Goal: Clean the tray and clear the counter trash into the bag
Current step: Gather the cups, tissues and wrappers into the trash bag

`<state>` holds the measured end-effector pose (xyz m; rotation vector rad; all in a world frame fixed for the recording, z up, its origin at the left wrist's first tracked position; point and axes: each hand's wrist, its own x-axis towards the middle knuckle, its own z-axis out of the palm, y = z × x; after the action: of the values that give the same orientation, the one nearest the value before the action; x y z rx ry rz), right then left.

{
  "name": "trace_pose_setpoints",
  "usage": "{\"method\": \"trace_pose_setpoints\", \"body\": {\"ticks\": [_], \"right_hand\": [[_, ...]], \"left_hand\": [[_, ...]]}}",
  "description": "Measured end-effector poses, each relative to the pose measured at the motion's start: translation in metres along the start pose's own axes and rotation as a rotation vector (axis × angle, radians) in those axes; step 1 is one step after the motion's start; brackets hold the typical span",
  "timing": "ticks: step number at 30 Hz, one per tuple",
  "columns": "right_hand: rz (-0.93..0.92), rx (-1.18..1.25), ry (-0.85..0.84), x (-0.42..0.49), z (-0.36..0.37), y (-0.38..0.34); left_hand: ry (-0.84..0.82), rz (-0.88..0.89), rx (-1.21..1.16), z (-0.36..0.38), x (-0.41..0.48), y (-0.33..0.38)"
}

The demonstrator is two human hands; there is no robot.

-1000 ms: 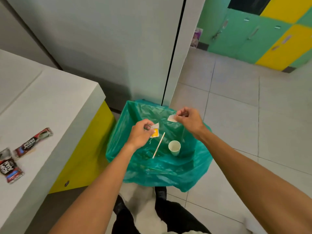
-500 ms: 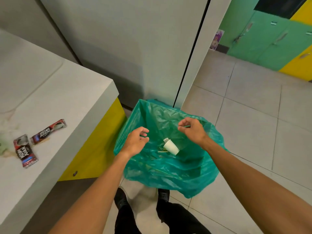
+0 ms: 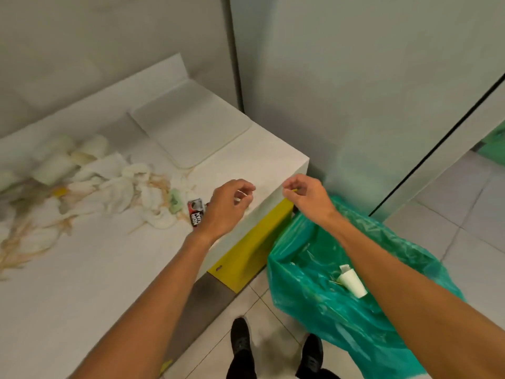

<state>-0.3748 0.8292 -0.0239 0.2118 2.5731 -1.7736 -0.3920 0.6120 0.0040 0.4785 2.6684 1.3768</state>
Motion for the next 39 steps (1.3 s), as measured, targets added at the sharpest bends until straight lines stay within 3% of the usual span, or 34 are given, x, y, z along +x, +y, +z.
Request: {"method": "trace_pose_setpoints", "body": {"ticks": [6, 10, 15, 23, 28, 33, 39], "right_hand": [[-0.123, -0.228, -0.190, 0.024, 0.071, -0.044], [-0.145, -0.441, -0.321, 0.029, 0.103, -0.048], [-0.198, -0.680, -0.280, 0.035, 0.130, -0.046], [-0.129, -0.552, -0.127, 0.031, 0.139, -0.050], [-0.075, -0.418, -0.087, 0.026, 0.138, -0.051], [-0.078, -0.349, -0.072, 0.022, 0.135, -0.051], [-0.075, -0.243, -0.096, 0.018, 0.126, -0.055]], "left_hand": [[0.089, -0.108, 0.142, -0.095, -0.008, -0.049], [-0.007, -0.167, 0.321, -0.126, -0.009, -0.087], [-0.179, -0.164, 0.466, -0.141, -0.006, -0.124], [-0.263, -0.095, 0.423, -0.150, 0.000, -0.133], [-0.198, -0.020, 0.585, -0.148, 0.002, -0.130], [-0.016, 0.078, 0.645, -0.144, -0.002, -0.128], [0.180, 0.006, 0.509, -0.148, -0.005, -0.121]]}}
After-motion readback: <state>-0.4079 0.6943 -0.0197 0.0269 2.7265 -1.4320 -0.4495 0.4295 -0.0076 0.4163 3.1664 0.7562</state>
